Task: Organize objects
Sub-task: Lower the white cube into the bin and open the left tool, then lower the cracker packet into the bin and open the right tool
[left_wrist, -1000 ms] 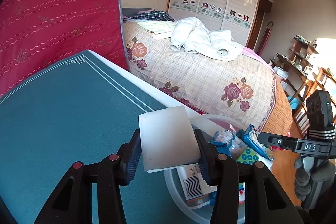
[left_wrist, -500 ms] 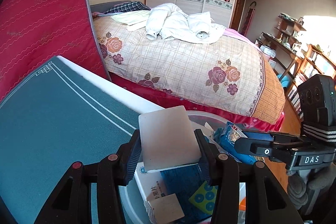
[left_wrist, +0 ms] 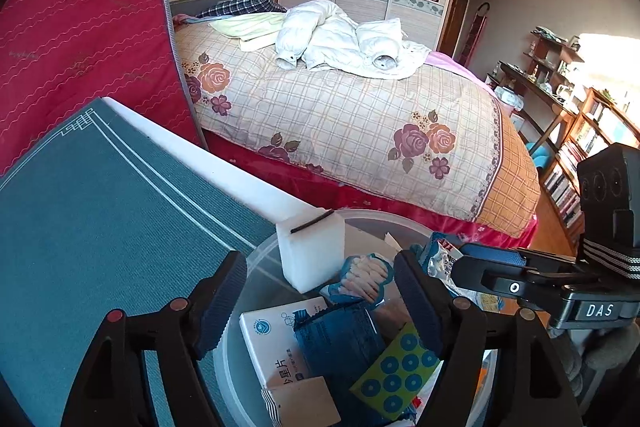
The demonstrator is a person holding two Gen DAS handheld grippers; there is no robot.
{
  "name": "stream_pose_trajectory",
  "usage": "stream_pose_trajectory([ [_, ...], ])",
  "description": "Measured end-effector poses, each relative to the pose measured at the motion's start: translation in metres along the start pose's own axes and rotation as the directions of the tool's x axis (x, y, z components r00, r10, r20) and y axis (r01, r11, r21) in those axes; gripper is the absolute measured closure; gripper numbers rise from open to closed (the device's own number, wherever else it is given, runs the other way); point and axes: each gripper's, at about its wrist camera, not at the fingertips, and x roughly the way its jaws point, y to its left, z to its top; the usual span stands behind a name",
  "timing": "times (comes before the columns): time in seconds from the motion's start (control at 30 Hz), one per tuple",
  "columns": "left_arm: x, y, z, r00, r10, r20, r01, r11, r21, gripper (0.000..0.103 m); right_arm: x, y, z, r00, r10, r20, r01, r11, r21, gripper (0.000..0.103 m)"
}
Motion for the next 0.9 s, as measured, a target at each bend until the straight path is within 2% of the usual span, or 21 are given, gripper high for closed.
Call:
stream_pose_trajectory([
  [0.27,-0.019,0.009,-0.002,0.998,0.044,0.044,-0.043,0.999,-0.024,0.012,0.001,-0.002,-0.001,1.0,-0.006,-0.002,0.006,1.0,0.019,0.041],
  [0.5,-0.029,0.007,-0.006,0.99,0.12,0.07,-0.118,0.992,-0.032,0.007,-0.006,-0.013,-0.003,1.0,-0.013,0.014,0.012,0.998,0.056,0.04],
  [0.63,-0.033,0.003,-0.009,0.988,0.135,0.076,-0.133,0.991,-0.028,0.006,-0.007,-0.021,-0.006,1.0,-0.016,0.011,0.015,0.996,0.083,0.04],
  [0.8,-0.04,-0.002,-0.015,0.978,0.187,0.097,-0.187,0.982,-0.015,0.004,-0.022,-0.023,-0.003,0.998,-0.037,0.049,0.033,0.996,0.088,0.04],
  [0.9,-0.044,-0.006,-0.019,0.97,0.217,0.108,-0.217,0.976,-0.012,0.001,-0.03,-0.015,-0.002,0.994,-0.082,0.071,0.078,0.996,0.047,0.038],
])
